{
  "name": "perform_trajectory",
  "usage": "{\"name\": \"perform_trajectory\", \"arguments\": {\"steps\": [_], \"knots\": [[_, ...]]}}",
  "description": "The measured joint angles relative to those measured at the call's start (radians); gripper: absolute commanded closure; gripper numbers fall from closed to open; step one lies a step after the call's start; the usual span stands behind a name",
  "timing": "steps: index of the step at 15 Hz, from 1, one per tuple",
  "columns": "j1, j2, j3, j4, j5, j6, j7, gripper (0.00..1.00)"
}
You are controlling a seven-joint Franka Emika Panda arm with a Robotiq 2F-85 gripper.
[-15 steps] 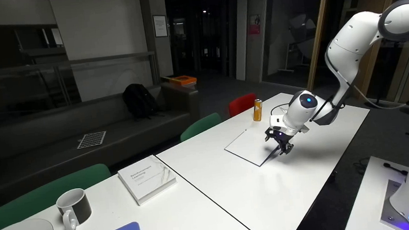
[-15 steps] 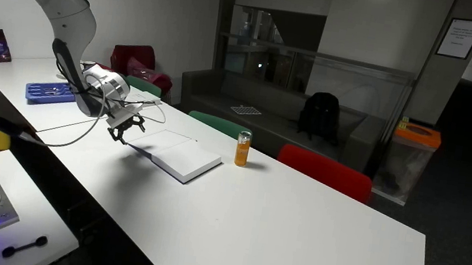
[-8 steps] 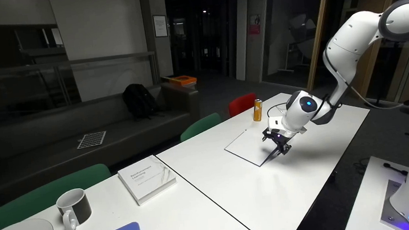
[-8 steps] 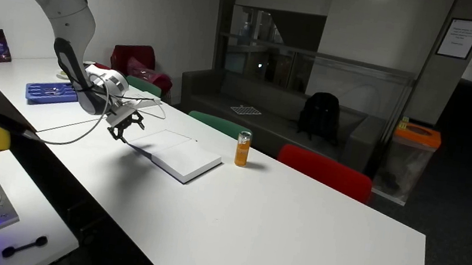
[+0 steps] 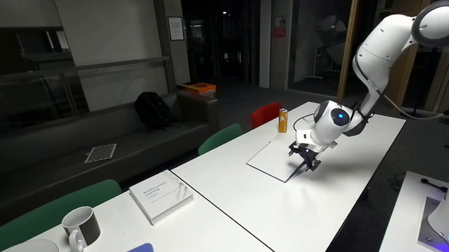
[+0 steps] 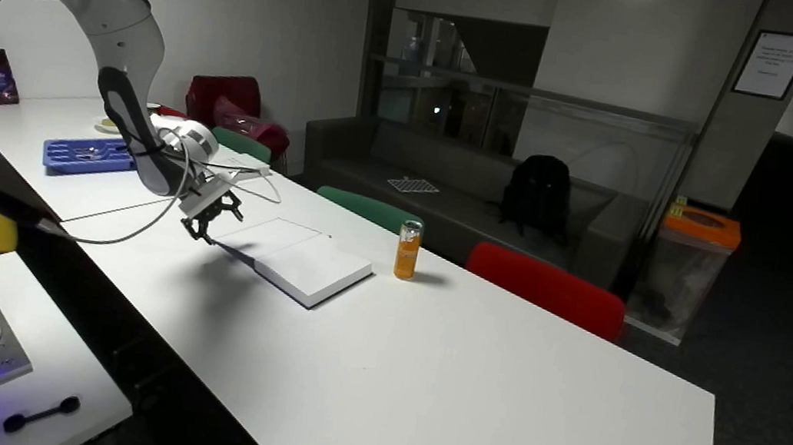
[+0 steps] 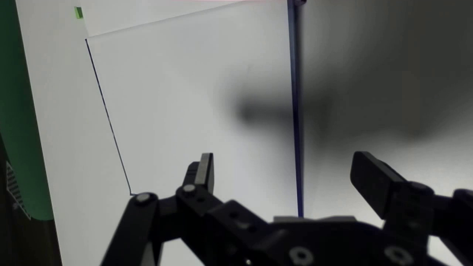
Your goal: Close the blue book
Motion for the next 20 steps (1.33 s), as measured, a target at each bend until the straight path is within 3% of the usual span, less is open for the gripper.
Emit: {"name": "perform_trajectory", "arguments": {"steps": [20], "knots": [[-0.024, 0.142, 0.004, 0.117, -0.171, -0.050, 0.107, 0.00]]}}
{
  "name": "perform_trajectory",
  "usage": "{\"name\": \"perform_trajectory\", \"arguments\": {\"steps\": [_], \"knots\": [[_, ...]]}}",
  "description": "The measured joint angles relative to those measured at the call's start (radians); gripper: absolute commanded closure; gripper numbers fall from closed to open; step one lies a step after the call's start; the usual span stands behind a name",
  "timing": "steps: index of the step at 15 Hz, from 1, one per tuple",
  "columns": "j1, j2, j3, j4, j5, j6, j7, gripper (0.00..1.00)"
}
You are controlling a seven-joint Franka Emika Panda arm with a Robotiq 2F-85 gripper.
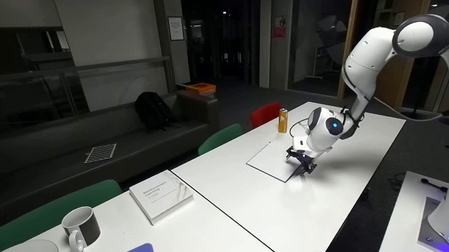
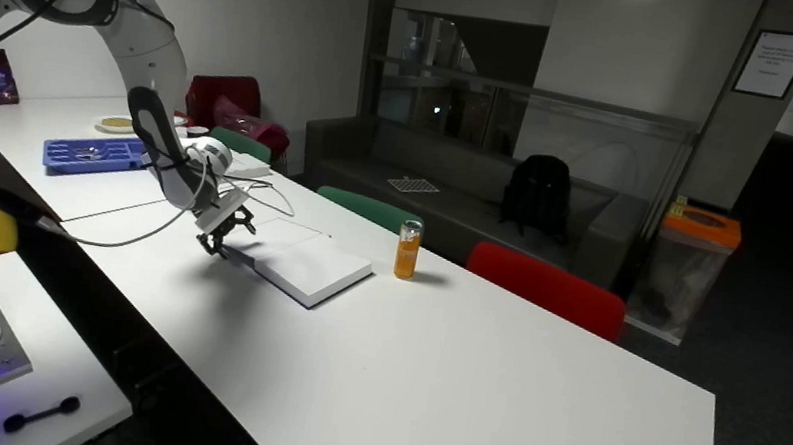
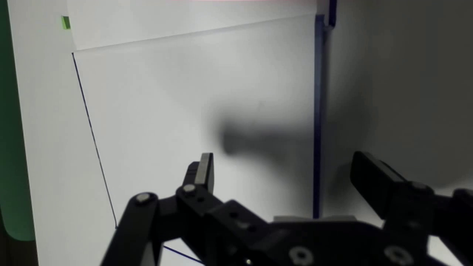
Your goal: Close the blue book
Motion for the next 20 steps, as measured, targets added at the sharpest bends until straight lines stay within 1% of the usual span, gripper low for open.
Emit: {"name": "perform_trajectory", "arguments": {"steps": [6, 20], "knots": [[0.000, 0.017, 0.008, 0.027, -0.056, -0.019, 0.062, 0.00], [0.000, 0.030, 0.015, 0.050, -0.153, -0.031, 0.161, 0.00]]}}
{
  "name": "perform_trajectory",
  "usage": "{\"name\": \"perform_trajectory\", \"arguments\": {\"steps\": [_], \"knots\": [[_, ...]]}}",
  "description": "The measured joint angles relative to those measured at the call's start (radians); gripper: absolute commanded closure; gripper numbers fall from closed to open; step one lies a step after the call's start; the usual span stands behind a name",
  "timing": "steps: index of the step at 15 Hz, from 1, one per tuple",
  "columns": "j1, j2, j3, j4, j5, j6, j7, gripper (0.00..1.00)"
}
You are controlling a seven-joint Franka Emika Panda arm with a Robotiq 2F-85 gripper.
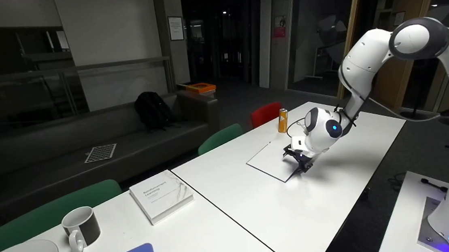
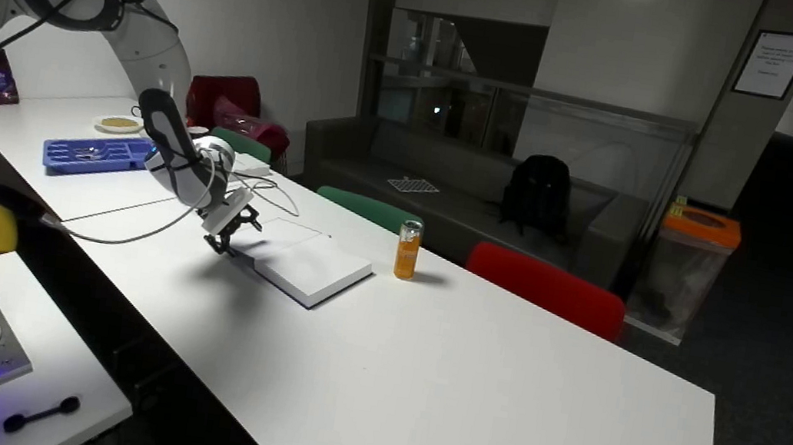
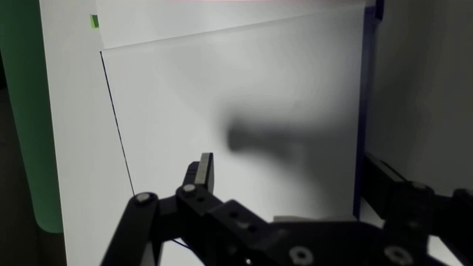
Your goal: Close the blue book
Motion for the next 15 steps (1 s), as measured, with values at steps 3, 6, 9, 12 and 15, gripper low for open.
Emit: {"name": "perform_trajectory", "arguments": {"steps": [3, 6, 9, 12, 15], "knots": [[0.000, 0.004, 0.005, 0.007, -0.024, -0.005, 0.026, 0.00], [0.000, 0.005, 0.009, 0.010, -0.040, -0.014, 0.044, 0.00], [0.000, 0.006, 0.013, 0.010, -0.056, -0.026, 0.066, 0.00], [0.000, 0.004, 0.013, 0.010, -0.073, -0.037, 0.096, 0.00], [-0.001, -0.010, 0.019, 0.009, -0.113, -0.051, 0.157, 0.00]]}}
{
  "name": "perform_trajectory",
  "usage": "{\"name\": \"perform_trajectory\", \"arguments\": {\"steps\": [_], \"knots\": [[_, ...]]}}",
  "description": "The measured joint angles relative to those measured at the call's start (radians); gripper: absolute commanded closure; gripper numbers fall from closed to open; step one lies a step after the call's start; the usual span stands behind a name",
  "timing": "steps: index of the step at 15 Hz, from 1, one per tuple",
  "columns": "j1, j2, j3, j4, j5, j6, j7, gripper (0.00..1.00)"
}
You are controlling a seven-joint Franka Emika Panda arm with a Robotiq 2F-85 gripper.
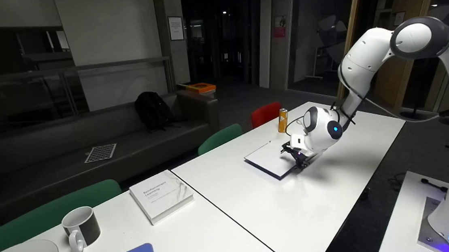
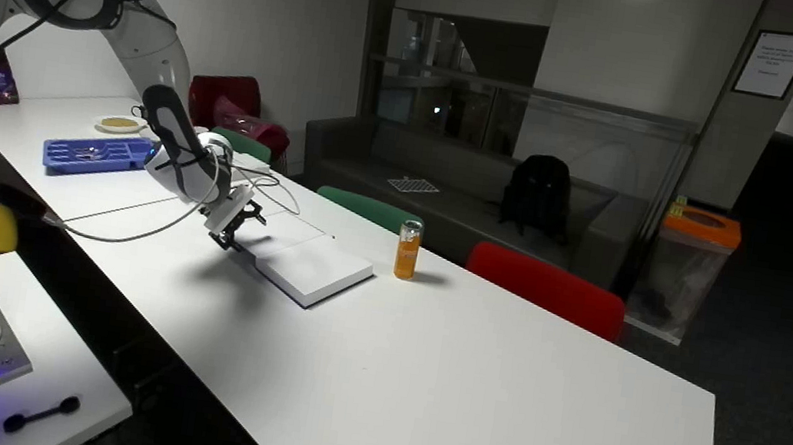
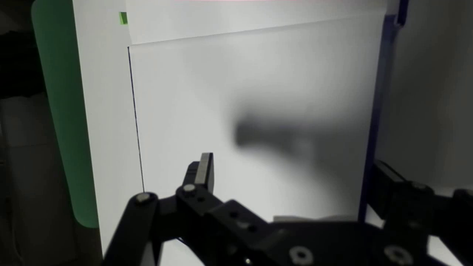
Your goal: Close the blue book
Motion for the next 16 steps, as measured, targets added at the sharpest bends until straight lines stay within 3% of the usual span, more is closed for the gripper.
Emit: {"name": "perform_trajectory", "arguments": {"steps": [7, 16], "knots": [[-0.003, -0.074, 0.016, -0.044, -0.125, -0.067, 0.202, 0.00], [-0.038, -0.183, 0.073, -0.120, -0.124, -0.129, 0.287, 0.00]]}}
